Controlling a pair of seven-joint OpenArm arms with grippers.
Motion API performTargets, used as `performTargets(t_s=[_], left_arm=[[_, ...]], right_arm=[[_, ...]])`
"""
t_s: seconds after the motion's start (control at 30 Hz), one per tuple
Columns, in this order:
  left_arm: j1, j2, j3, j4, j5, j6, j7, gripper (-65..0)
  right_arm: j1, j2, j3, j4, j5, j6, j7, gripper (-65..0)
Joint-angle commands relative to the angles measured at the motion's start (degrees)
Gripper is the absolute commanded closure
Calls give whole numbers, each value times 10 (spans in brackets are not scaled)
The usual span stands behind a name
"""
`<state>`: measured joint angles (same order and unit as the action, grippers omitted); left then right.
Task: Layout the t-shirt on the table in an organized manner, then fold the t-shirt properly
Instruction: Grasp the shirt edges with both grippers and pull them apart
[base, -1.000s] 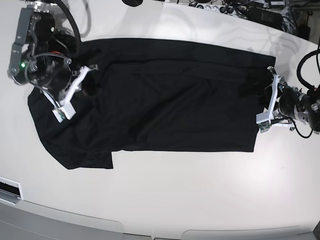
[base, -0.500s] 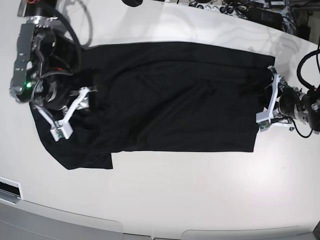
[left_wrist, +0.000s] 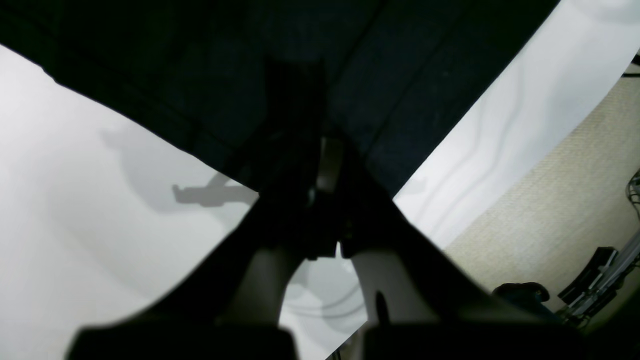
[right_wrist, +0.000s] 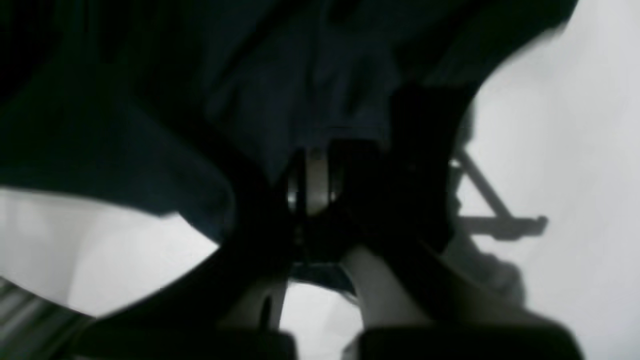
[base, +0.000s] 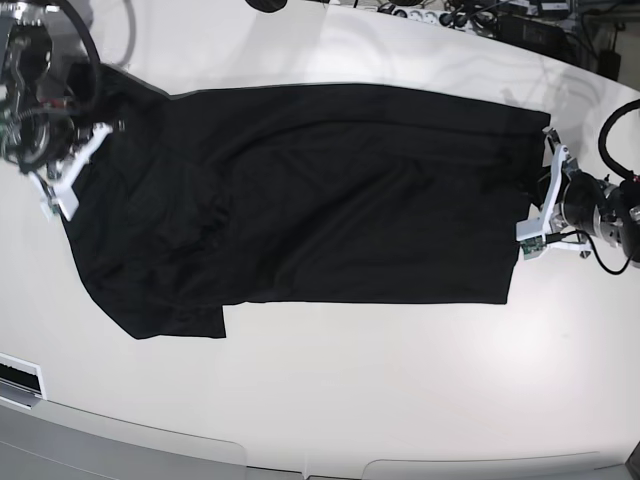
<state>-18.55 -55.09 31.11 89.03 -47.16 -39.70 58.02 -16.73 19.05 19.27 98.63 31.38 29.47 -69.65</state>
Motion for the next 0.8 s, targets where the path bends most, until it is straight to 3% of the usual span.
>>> performTargets(t_s=[0.0,0.1,0.37,0.57,0.67,0.77], left_arm=[[-3,-11,-7,5,-3,-3,-6,0],[16,-7,-7,5,-2,-3,-7,0],[72,12,-7,4,68,-3,-76,0],[82,68,-7,-60,129,76,-116,0],[81,98,-7,-122,160,85,-133,0],[80,122,-7,-193,163,82,-144,0]], right_arm=[[-16,8,3,10,1,6,23,0],[-59,8,3,10,-2,10,88,0],[-83,2,1,-9,-59,-11,147,0],[-70,-16,-6,-75,-62,-9,168,0],[-63,-18,-6,-96,-70,-3,172,0],[-63,-18,-6,-102,-73,36,174,0]])
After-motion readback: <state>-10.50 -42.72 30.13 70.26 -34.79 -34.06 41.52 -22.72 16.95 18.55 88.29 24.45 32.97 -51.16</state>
